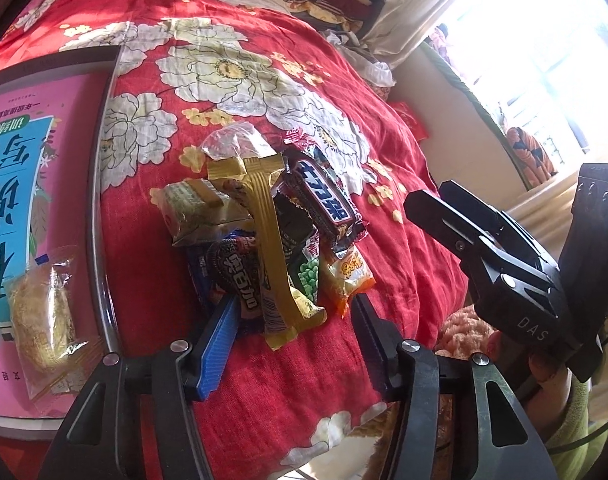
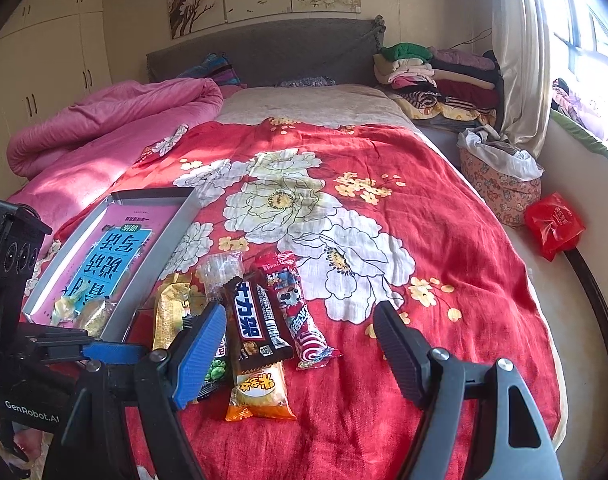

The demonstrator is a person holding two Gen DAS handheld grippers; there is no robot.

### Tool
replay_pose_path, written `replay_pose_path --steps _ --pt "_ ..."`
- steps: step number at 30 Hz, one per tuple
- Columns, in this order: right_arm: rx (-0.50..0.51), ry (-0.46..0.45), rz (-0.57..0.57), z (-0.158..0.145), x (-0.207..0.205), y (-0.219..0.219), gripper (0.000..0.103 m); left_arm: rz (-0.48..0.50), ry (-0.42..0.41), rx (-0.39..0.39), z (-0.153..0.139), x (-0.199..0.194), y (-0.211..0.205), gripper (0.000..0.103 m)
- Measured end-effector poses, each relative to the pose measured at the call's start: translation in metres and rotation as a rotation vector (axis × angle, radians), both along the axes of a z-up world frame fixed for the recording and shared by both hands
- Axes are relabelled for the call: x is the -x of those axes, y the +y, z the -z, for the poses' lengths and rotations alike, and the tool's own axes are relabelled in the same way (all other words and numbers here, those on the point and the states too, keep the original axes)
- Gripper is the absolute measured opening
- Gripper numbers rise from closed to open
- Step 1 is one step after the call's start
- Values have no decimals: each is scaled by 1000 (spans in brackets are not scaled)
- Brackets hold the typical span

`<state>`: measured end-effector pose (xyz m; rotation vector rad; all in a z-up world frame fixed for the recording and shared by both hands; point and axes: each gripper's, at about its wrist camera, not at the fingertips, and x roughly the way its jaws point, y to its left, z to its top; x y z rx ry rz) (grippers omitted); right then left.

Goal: Organize snacks
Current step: 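Reach the left gripper to the yellow wafer stick and grasp it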

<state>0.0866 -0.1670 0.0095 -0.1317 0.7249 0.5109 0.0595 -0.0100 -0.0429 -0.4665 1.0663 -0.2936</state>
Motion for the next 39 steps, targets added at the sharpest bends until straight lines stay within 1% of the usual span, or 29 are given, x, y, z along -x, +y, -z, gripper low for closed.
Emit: replay_pose_path --steps 3,5,7,11,16,23,29,34,36,37,39 --pt "11 8 -5 3 -1 2 76 1 3 1 2 -3 -1 53" --pt "14 12 -8 4 -2 3 76 2 12 15 5 -5 -1 51" --pt "11 20 -9 5 -3 4 76 1 21 30 8 -7 -1 44" --pt "15 27 -11 8 -4 6 76 -1 33 37 12 -10 0 39" --pt "40 44 -25 15 -7 13 76 -7 50 55 17 -14 5 29" --pt "89 68 -61 27 -12 26 76 -9 43 62 19 -17 9 26" --pt "190 51 -89 40 -15 43 75 -5 32 51 19 -16 9 26" --pt "237 25 -123 44 -18 54 65 -7 20 36 18 -14 12 26" --pt "240 37 -142 48 -20 58 56 -12 19 38 18 -14 14 26" --pt "242 47 -152 50 -21 60 54 -12 15 31 17 -13 14 26" --pt "236 63 -163 53 -23 61 43 -9 7 14 16 -13 14 26"
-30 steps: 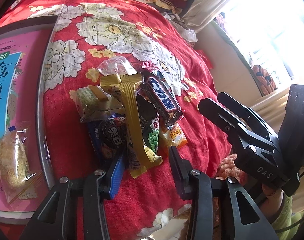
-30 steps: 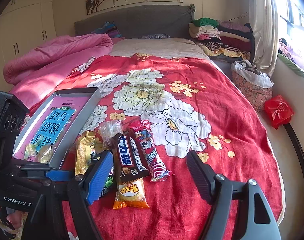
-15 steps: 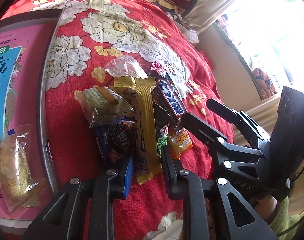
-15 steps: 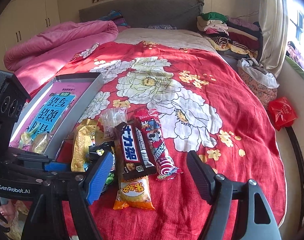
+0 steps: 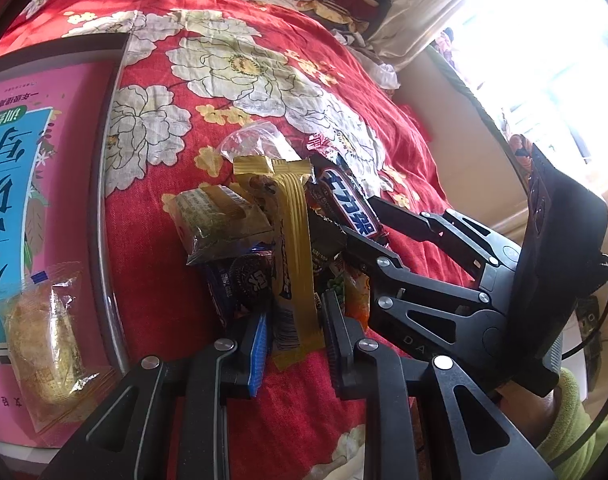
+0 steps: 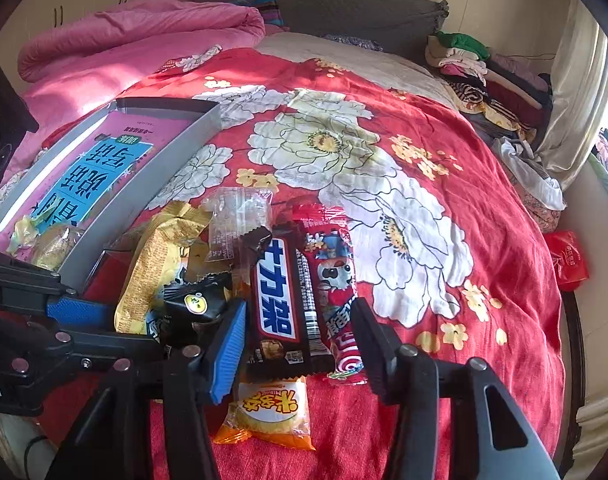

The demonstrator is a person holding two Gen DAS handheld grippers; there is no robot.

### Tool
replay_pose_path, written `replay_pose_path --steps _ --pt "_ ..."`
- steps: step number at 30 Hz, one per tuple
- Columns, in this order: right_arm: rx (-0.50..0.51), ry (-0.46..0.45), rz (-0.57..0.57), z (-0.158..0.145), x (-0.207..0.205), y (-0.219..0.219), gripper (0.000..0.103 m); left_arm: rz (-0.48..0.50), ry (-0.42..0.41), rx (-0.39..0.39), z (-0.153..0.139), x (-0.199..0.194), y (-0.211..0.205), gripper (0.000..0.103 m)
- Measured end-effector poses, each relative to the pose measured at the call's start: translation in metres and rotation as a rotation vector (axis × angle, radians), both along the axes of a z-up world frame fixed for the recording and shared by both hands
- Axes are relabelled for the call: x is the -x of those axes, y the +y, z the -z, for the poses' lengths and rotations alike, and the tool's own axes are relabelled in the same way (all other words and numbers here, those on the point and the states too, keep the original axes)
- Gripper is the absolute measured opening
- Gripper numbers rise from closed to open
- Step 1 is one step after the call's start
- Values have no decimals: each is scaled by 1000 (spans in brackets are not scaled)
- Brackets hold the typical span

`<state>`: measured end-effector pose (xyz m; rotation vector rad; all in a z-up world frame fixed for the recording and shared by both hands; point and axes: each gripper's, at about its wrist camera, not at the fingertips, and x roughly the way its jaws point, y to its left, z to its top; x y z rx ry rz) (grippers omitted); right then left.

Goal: Organize snacks
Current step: 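Reach the left gripper to the yellow wafer stick and grasp it, then lift the yellow wafer stick with the left gripper toward the tray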

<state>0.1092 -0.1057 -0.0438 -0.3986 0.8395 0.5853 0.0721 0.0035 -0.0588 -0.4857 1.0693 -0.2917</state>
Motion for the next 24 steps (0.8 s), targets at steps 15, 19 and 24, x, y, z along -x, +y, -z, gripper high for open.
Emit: replay_pose_path --steps 15,19,24 --pt "-163 69 19 -10 -1 -20 29 -6 -50 -19 -12 12 8 25" --pt "-268 123 47 -13 -7 -33 29 -2 -65 -30 -17 17 8 25" --pt "-295 131 75 -14 -7 -39 29 -5 -77 -55 -22 21 8 25"
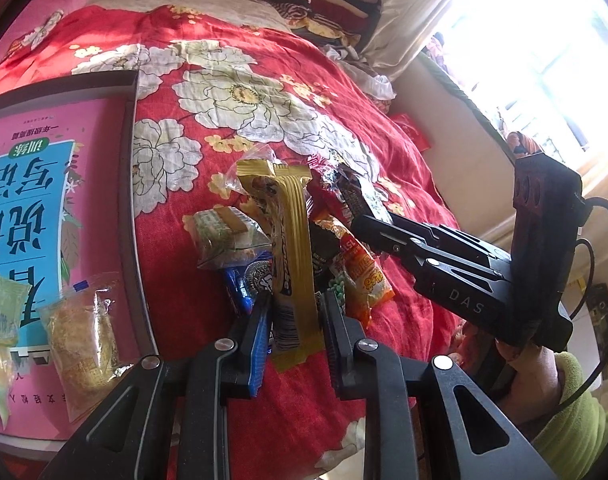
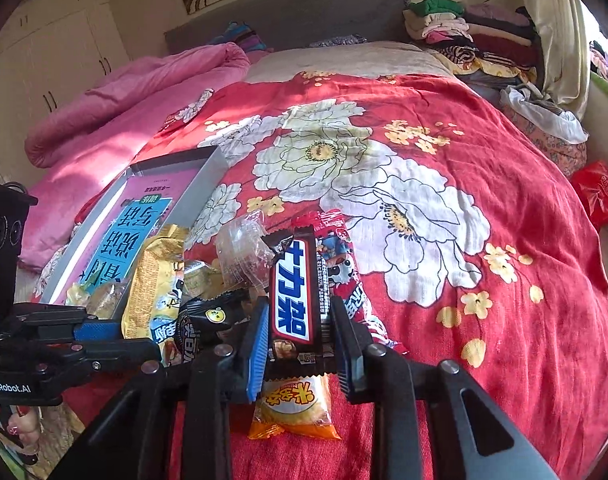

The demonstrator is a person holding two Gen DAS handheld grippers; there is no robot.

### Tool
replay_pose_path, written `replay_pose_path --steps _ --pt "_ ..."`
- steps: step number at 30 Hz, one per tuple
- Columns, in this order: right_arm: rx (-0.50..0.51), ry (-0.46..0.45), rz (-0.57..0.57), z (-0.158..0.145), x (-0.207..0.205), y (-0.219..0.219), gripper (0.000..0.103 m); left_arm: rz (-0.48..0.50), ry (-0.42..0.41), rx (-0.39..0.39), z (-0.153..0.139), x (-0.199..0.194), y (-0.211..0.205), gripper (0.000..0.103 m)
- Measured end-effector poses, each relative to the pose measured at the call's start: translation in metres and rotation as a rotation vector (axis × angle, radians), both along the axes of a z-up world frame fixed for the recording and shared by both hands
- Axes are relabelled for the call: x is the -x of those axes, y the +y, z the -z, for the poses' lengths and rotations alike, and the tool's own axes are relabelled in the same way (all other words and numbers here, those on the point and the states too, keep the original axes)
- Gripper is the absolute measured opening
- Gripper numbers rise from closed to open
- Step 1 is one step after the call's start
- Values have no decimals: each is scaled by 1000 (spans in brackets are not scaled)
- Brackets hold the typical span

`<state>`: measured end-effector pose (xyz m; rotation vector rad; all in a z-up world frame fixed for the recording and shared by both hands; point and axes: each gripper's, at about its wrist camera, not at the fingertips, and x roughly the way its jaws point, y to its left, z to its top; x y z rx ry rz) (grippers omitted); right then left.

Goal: Organize snacks
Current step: 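Lift the yellow wafer stick with the left gripper toward the tray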

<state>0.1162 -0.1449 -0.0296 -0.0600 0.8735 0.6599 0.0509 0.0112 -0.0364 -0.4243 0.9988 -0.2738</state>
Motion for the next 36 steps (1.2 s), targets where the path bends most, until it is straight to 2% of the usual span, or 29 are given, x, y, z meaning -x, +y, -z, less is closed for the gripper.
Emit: replay_pose_path --steps 8,18,36 --pt "-50 -41 -11 -13 8 -1 29 -7 -39 -35 -12 7 1 25" --pt "-111 -49 -40 -21 19 1 29 -27 -51 -50 -18 15 6 26" --pt "-120 -84 -93 -28 41 15 29 -65 -70 -69 -28 27 18 25"
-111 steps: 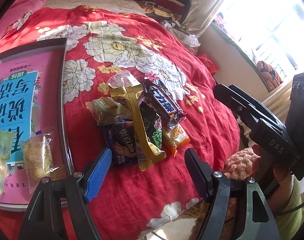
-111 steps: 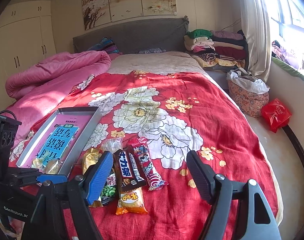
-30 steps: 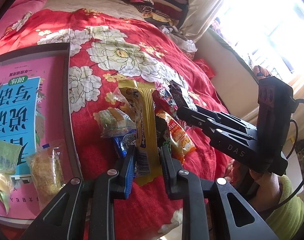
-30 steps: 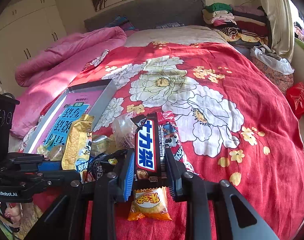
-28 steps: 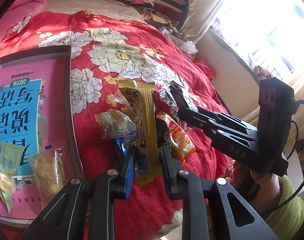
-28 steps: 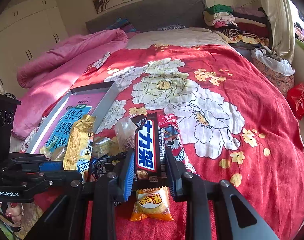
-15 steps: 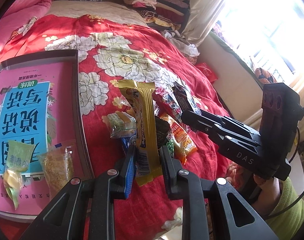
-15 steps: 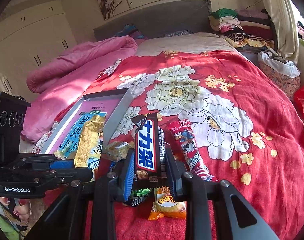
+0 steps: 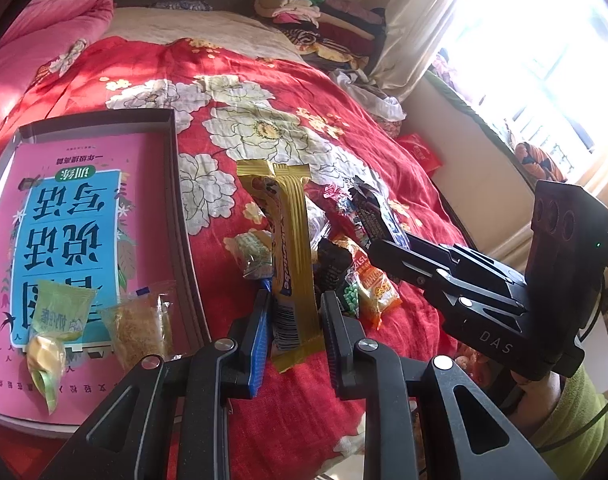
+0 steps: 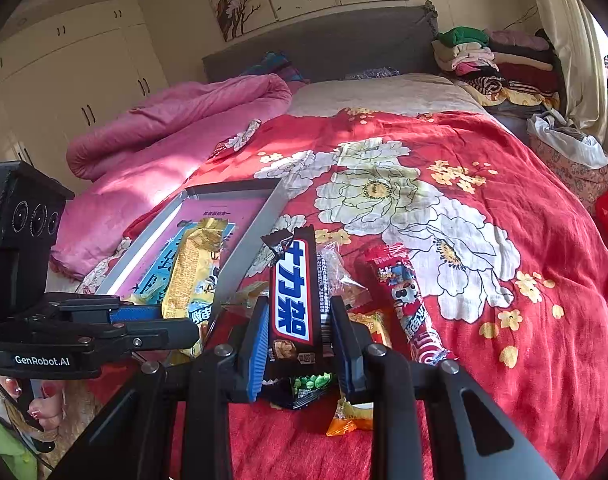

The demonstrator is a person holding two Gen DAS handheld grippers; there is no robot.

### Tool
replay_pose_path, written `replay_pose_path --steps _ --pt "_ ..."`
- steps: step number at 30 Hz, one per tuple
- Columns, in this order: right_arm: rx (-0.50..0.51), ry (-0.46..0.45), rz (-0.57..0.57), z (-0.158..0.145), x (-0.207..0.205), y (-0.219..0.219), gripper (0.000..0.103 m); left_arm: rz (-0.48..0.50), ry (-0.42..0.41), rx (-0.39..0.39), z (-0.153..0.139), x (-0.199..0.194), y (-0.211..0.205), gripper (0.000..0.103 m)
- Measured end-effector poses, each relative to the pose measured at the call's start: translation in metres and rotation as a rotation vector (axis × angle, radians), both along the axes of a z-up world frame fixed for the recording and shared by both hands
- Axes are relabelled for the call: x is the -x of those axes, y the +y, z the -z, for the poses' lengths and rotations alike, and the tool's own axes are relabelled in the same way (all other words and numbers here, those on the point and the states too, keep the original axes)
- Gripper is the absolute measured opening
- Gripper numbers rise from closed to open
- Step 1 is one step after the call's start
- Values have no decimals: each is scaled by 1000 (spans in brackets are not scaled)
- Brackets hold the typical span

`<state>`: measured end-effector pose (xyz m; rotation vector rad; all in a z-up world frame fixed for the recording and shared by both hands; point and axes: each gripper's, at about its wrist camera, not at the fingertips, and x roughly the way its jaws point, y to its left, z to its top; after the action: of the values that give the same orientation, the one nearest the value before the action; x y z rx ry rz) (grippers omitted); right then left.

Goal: Organize snacks
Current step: 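Lift the yellow wafer stick with the left gripper toward the tray, then carry the wafer stick over the tray while the right gripper carries a Snickers bar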

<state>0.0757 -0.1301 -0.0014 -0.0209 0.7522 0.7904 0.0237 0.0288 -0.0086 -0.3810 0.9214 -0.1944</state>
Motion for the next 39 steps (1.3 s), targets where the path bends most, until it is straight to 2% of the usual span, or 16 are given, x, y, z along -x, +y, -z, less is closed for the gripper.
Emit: replay_pose_path --steps 23,32,39 --pt "14 -31 -72 -6 25 24 29 -78 -32 -64 -10 18 28 26" --pt "-13 -22 -91 -8 34 31 29 -113 -45 -75 -17 29 41 26" --pt "-30 -48 -104 -16 44 35 29 -153 -64 -77 -24 38 55 26"
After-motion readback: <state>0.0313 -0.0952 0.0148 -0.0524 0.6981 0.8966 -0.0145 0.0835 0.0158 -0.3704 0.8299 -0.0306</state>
